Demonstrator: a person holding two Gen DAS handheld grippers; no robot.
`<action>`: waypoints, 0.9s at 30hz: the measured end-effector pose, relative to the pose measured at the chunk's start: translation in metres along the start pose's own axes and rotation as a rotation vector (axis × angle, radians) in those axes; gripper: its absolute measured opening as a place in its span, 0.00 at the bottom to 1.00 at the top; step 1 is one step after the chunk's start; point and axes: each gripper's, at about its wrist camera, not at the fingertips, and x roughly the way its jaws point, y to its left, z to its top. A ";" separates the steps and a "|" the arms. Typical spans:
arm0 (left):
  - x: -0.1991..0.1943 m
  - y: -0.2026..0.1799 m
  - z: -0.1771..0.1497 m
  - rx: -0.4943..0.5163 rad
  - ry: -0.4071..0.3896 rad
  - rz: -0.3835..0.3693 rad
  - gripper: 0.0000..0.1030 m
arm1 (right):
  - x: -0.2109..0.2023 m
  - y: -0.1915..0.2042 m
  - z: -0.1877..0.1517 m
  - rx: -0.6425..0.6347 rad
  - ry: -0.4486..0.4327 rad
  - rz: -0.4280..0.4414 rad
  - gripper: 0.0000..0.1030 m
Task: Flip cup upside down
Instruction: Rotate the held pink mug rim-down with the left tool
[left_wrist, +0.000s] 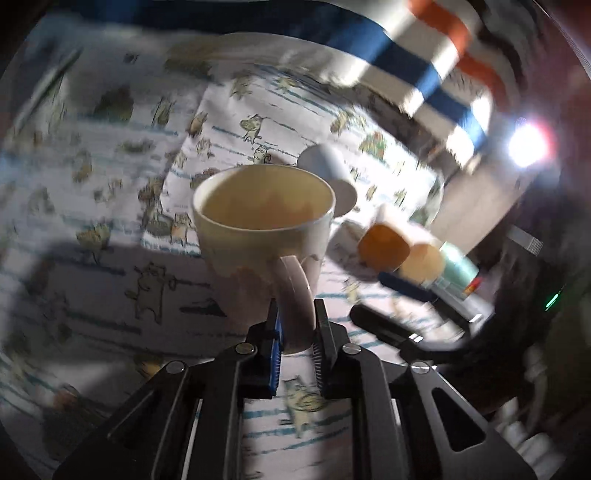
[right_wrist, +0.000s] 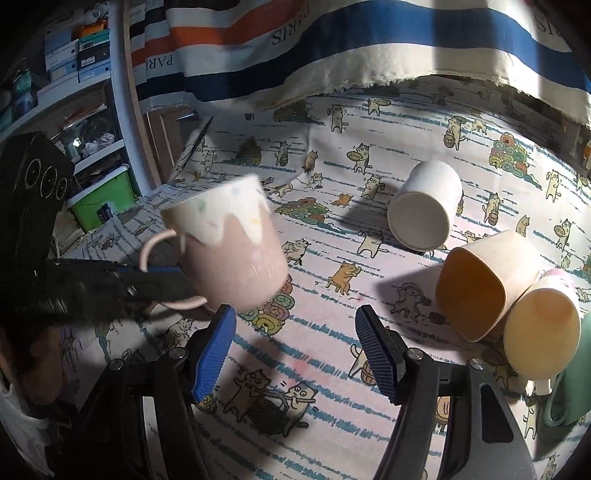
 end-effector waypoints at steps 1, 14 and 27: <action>-0.001 0.006 0.001 -0.041 0.001 -0.029 0.13 | 0.001 -0.001 0.000 0.003 0.003 0.003 0.68; -0.024 0.004 0.011 -0.005 -0.102 0.243 0.20 | 0.003 0.014 0.009 -0.023 -0.010 -0.022 0.68; -0.021 0.006 0.027 0.048 -0.146 0.323 0.31 | 0.028 0.025 0.051 -0.013 -0.021 0.085 0.75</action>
